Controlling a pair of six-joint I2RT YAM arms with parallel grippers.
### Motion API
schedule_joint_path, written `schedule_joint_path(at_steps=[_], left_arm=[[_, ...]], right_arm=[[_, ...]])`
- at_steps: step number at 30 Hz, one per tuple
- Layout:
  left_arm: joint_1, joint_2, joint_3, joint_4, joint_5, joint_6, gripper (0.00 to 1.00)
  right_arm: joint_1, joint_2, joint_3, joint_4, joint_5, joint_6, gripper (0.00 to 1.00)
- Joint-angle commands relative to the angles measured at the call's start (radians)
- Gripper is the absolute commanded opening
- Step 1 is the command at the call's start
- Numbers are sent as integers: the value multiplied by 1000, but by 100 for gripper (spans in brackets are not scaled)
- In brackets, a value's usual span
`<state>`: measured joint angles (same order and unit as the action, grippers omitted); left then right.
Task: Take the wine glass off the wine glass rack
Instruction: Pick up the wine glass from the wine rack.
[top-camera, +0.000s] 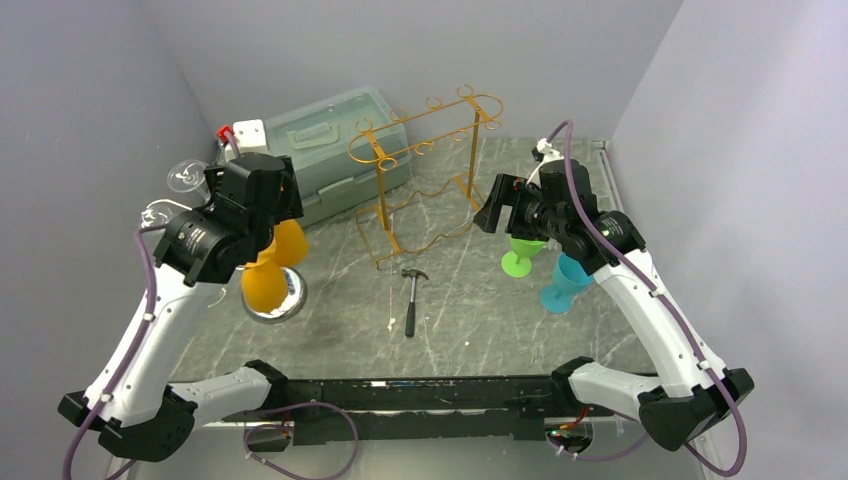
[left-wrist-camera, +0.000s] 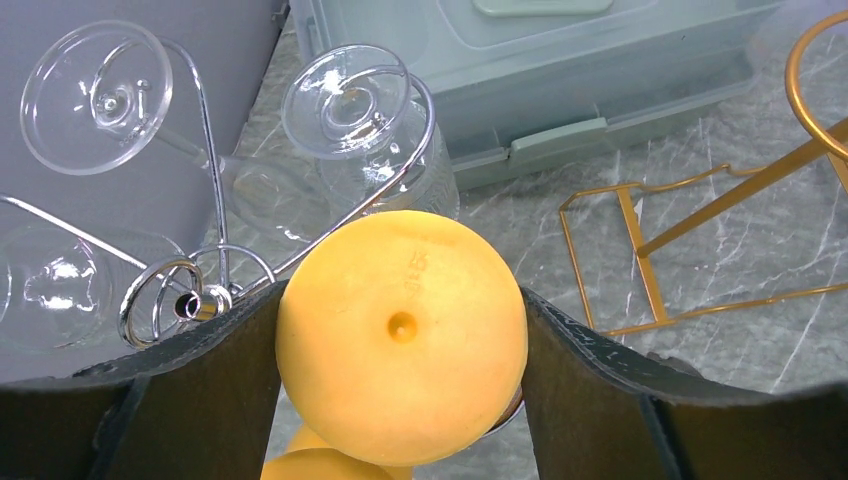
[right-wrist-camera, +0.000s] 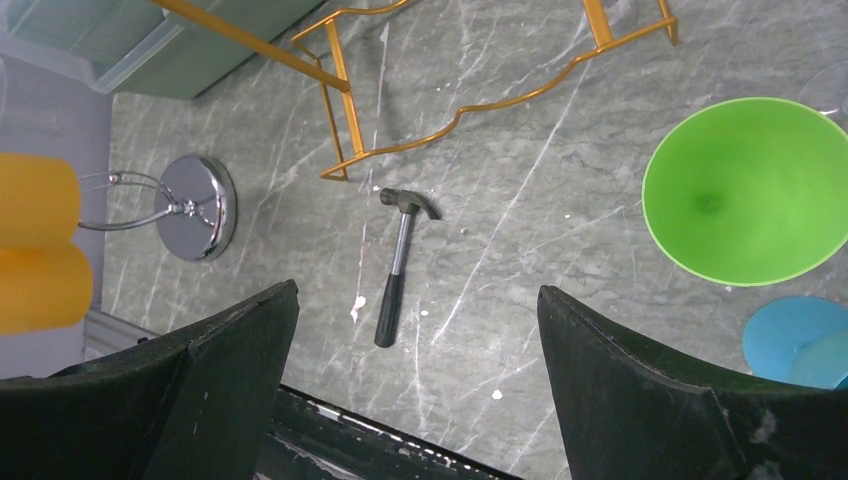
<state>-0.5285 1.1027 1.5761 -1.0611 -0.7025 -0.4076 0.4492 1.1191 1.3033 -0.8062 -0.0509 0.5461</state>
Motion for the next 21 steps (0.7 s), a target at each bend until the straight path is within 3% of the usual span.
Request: schedule_joint_path(at_steps=[1,21], left_arm=[[4,-30,-24,103,-55,15,61],[4,-18,-50,223,-25,63,61]], right_arm=[[9,0,25,44,25,-5,92],[28,8,23,65,25,-4,92]])
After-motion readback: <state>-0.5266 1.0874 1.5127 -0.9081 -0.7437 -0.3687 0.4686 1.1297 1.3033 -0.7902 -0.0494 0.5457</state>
